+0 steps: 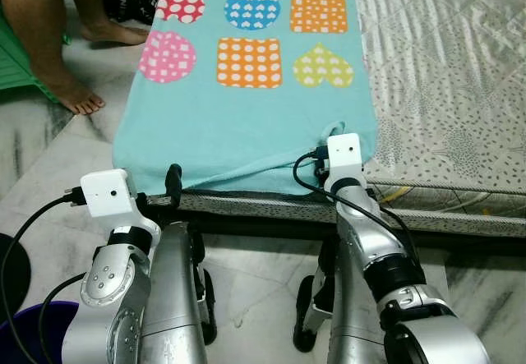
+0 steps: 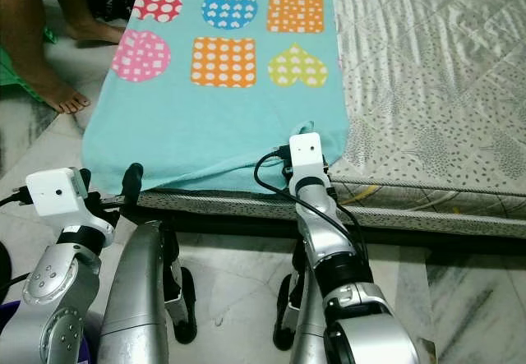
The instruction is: Clean up the room
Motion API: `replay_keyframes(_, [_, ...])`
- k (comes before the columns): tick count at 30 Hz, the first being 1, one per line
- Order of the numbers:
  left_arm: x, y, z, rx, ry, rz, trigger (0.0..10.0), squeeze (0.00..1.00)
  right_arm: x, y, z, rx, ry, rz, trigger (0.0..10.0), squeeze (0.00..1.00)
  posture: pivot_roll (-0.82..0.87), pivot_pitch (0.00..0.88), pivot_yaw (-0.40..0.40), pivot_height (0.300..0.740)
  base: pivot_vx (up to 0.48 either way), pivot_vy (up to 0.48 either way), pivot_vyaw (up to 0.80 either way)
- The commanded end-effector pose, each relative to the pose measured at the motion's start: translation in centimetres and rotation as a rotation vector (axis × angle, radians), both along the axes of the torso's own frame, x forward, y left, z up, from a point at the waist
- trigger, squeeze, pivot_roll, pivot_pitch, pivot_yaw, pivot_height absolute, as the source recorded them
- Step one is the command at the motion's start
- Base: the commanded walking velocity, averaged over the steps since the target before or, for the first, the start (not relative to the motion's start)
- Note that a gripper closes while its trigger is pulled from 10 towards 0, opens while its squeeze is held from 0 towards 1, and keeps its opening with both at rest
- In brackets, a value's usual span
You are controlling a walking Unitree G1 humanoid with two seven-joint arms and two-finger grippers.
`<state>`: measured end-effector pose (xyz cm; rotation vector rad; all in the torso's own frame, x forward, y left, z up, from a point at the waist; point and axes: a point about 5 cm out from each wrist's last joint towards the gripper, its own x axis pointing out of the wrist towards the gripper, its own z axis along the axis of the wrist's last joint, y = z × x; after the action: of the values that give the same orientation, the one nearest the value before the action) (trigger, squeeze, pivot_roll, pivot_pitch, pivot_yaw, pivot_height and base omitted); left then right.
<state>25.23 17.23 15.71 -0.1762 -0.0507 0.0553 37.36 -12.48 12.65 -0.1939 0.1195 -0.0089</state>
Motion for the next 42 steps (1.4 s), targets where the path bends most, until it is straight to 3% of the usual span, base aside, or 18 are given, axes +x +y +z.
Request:
replay_keyframes(1, [-0.3,0.1,-0.4,0.006,0.020,0.008,10.0,0.00,-0.3,-0.9,-1.0,0.010,0.036,-0.039,0.9,0.00,0.16,0.353,-0.026,0.530,0.000,0.000,0.00])
replay_keyframes(2, [-0.3,0.1,-0.4,0.006,0.020,0.008,10.0,0.00,-0.3,-1.0,-1.2,0.008,0.038,-0.044,1.6,0.00,0.16,0.354,-0.025,0.530,0.000,0.000,0.00])
replay_keyframes(3, [-0.3,0.1,-0.4,0.007,0.020,0.008,10.0,0.00,-0.3,-1.1,-1.2,0.008,0.039,-0.046,1.6,0.00,0.16,0.354,-0.025,0.530,0.000,0.000,0.00])
replay_keyframes(4, [-0.3,0.1,-0.4,0.007,0.021,0.007,10.0,0.00,-0.3,-1.2,-1.3,0.008,0.040,-0.048,2.3,0.00,0.16,0.354,-0.025,0.530,0.000,0.000,0.00])
replay_keyframes(6, [-0.3,0.1,-0.4,0.007,0.020,0.007,10.0,0.00,-0.4,-1.4,-1.4,0.008,0.039,-0.049,1.7,0.00,0.16,0.353,-0.025,0.530,0.000,0.000,0.00])
replay_keyframes(7, [-0.2,0.1,-0.4,0.007,0.020,0.007,10.0,0.00,-0.4,-1.5,-1.4,0.008,0.037,-0.049,0.0,0.00,0.16,0.353,-0.025,0.530,0.000,0.000,0.00])
replay_keyframes(14, [-0.3,0.3,-0.3,0.009,0.019,0.011,10.0,0.00,-1.0,-2.6,-1.5,-0.001,0.029,-0.042,0.0,0.00,0.16,0.348,-0.025,0.530,0.000,0.000,0.00])
replay_keyframes(16, [-0.2,0.3,-0.4,0.010,0.018,0.011,10.0,0.00,-2.2,-3.6,-1.8,-0.011,0.028,-0.031,0.0,0.00,0.15,0.344,-0.024,0.530,0.000,0.000,0.00])
replay_keyframes(20, [-0.1,0.2,-0.4,0.008,0.017,0.006,10.0,0.00,-2.9,-4.2,-2.1,-0.018,0.036,-0.034,0.0,0.00,0.14,0.340,-0.021,0.530,0.000,0.000,0.00])
replay_keyframes(28, [0.1,0.2,-0.3,0.011,0.011,-0.001,10.0,0.00,-4.0,-4.6,-2.5,0.002,0.054,-0.024,0.0,0.00,0.15,0.334,-0.018,0.530,0.000,0.000,0.00])
replay_keyframes(29, [0.2,0.2,-0.3,0.012,0.011,-0.001,10.0,0.00,-4.1,-4.3,-2.2,0.022,0.042,-0.004,3.7,0.00,0.15,0.330,-0.018,0.530,0.000,0.000,0.00])
replay_keyframes(30, [0.2,0.3,-0.2,0.012,0.010,-0.001,10.0,0.00,-4.2,-4.0,-1.7,0.045,0.016,0.012,8.4,0.00,0.15,0.330,-0.018,0.530,0.000,0.000,0.00])
replay_keyframes(31, [0.2,0.3,-0.2,0.012,0.009,0.000,10.0,0.00,-4.3,-3.6,-1.0,0.073,-0.022,0.044,10.0,0.00,0.15,0.330,-0.018,0.530,0.000,0.000,0.00])
replay_keyframes(32, [0.2,0.3,-0.3,0.013,0.009,0.000,10.0,0.00,-4.4,-3.3,-0.6,0.091,-0.048,0.065,10.0,0.00,0.14,0.328,-0.018,0.530,0.000,0.000,0.00])
replay_keyframes(33, [0.2,0.3,-0.3,0.013,0.009,0.000,10.0,0.00,-4.4,-2.9,0.1,0.113,-0.091,0.088,10.0,1.00,0.14,0.328,-0.018,0.530,0.000,0.000,0.00])
replay_keyframes(36, [0.2,0.2,-0.3,0.011,0.007,-0.001,10.0,0.00,-4.6,-1.9,1.6,0.176,-0.167,0.127,10.0,1.00,0.14,0.328,-0.019,0.530,0.000,0.000,0.00])
replay_keyframes(42, [0.1,0.2,-0.3,0.010,0.009,-0.001,10.0,0.00,-4.8,-0.8,0.8,0.180,-0.108,0.180,10.0,1.00,0.14,0.328,-0.019,0.530,0.000,0.000,0.00])
